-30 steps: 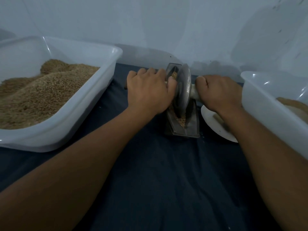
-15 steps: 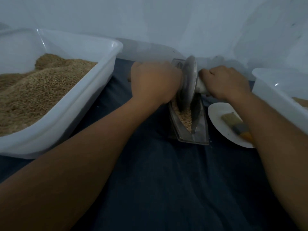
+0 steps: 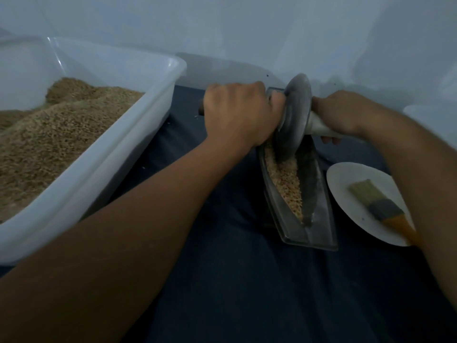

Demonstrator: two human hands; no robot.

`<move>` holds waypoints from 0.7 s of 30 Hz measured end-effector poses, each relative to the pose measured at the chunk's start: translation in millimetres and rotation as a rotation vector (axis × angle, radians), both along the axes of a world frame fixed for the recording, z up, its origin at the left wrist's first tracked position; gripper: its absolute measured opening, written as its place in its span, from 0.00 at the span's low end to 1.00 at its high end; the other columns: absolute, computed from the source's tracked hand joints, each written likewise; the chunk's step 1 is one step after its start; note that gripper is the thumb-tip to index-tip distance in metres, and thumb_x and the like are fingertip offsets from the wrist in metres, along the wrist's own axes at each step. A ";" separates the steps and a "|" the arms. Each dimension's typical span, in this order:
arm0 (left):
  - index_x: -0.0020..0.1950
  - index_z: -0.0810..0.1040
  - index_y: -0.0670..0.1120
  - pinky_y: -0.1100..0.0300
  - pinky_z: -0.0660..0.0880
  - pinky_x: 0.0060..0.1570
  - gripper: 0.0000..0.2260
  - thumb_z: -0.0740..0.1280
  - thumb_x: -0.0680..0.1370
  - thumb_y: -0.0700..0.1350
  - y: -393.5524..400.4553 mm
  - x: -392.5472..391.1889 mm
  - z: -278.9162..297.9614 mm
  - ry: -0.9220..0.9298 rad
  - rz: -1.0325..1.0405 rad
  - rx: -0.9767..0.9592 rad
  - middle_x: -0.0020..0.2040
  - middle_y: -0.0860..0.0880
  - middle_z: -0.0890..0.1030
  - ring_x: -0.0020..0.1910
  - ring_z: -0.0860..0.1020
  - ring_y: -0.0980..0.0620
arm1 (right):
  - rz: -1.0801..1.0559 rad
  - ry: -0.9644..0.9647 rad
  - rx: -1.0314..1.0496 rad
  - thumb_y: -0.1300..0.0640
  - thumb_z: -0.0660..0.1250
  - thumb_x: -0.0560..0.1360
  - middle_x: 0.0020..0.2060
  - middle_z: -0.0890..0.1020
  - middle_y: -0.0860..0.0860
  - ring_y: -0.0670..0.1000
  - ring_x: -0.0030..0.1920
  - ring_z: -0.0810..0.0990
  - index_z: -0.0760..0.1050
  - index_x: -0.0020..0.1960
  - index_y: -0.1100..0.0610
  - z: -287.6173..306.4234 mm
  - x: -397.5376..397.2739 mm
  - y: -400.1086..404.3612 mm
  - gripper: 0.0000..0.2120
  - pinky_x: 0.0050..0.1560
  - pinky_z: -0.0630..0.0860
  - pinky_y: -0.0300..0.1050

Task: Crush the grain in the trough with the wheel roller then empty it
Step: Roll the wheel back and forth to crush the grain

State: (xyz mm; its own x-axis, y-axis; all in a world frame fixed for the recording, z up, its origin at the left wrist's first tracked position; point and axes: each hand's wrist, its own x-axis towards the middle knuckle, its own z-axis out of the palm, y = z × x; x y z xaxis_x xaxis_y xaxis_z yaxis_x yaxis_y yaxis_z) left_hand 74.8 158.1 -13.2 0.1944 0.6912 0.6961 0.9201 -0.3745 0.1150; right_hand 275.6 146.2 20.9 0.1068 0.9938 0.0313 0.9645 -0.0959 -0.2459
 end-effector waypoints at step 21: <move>0.33 0.70 0.49 0.53 0.67 0.38 0.21 0.48 0.79 0.57 -8.0 -4.7 -1.4 0.008 -0.007 -0.006 0.28 0.51 0.70 0.28 0.68 0.47 | -0.098 -0.055 0.199 0.38 0.49 0.74 0.25 0.81 0.51 0.55 0.30 0.80 0.79 0.32 0.55 -5.2 -4.2 -18.5 0.29 0.37 0.73 0.47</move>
